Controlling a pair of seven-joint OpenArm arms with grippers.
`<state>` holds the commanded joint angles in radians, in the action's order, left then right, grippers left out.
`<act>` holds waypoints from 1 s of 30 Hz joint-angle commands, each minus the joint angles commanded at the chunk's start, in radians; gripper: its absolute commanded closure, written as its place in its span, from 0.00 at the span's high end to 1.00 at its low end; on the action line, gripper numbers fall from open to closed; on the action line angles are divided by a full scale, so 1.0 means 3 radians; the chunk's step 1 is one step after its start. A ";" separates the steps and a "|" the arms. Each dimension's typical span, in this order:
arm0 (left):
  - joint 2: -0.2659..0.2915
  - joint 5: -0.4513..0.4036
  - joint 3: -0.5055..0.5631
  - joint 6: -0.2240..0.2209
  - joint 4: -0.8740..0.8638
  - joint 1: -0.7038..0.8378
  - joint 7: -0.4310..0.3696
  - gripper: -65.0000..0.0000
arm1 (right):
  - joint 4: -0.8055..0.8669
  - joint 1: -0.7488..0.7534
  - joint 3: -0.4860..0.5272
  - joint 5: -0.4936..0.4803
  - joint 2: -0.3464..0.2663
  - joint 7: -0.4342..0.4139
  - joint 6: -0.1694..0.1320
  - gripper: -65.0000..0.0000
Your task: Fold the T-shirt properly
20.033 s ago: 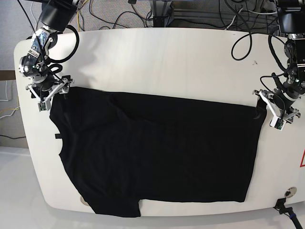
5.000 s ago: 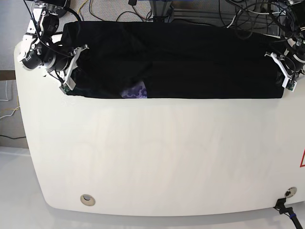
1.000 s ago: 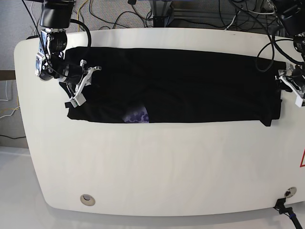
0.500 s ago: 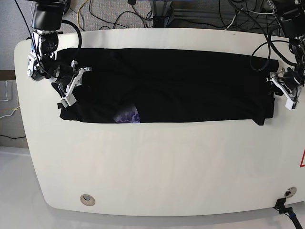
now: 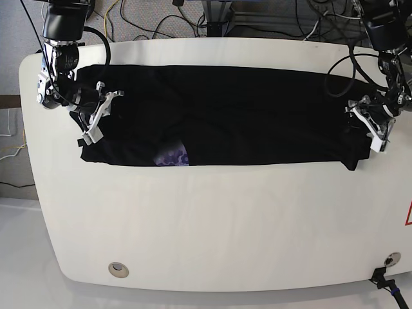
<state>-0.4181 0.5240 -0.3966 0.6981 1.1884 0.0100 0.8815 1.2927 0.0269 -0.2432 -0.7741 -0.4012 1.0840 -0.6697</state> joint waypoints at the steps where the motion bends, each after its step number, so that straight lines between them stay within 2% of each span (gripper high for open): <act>1: 0.0000 0.0000 0.0000 0.0000 0.0031 0.0000 0.0000 0.36 | 0.0000 0.0000 0.0000 0.0000 0.0000 0.0000 0.0000 0.00; 5: 0.0000 0.0000 -0.0015 0.0000 0.0051 -0.0020 0.0000 0.02 | 0.0000 0.0000 0.0000 0.0000 0.0000 0.0000 0.0005 0.00; 6: 0.0000 0.0005 -0.0015 0.0000 0.0082 -0.0020 0.0000 0.00 | -0.0005 0.0000 0.0000 0.0000 0.0000 0.0000 0.0005 0.00; 11: 0.0005 0.0046 -0.0020 0.0000 0.0706 0.0128 0.0005 0.00 | -0.0010 -0.0005 0.0000 0.0000 0.0005 0.0000 0.0010 0.00; 14: 0.0005 0.0307 -0.0005 0.0000 0.1115 0.0235 0.0031 0.00 | -0.0010 -0.0010 0.0000 0.0000 0.0066 0.0000 0.0010 0.00; 17: 0.0026 0.0465 0.0005 0.0000 0.1406 0.0251 0.0292 0.00 | -0.0015 -0.0010 0.0005 0.0000 0.0092 0.0000 0.0010 0.00; 21: 0.0205 0.0506 0.0118 0.0000 0.1780 0.0245 0.0486 0.00 | -0.0015 -0.0015 0.0010 0.0000 0.0138 0.0000 0.0010 0.00; 25: 0.0501 0.0506 0.0276 0.0000 0.1923 0.0143 0.0747 0.00 | -0.0015 -0.0015 0.0010 0.0000 0.0153 0.0000 0.0010 0.00; 30: 0.0900 0.0501 0.0481 0.0000 0.1913 0.0046 0.0783 0.00 | -0.0010 -0.0015 0.0010 0.0000 0.0159 0.0000 0.0010 0.00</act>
<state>-0.1481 0.6743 -0.2524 0.6981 1.7622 0.0238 1.1162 1.2896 0.0222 -0.2401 -0.7741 -0.3537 1.0840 -0.6667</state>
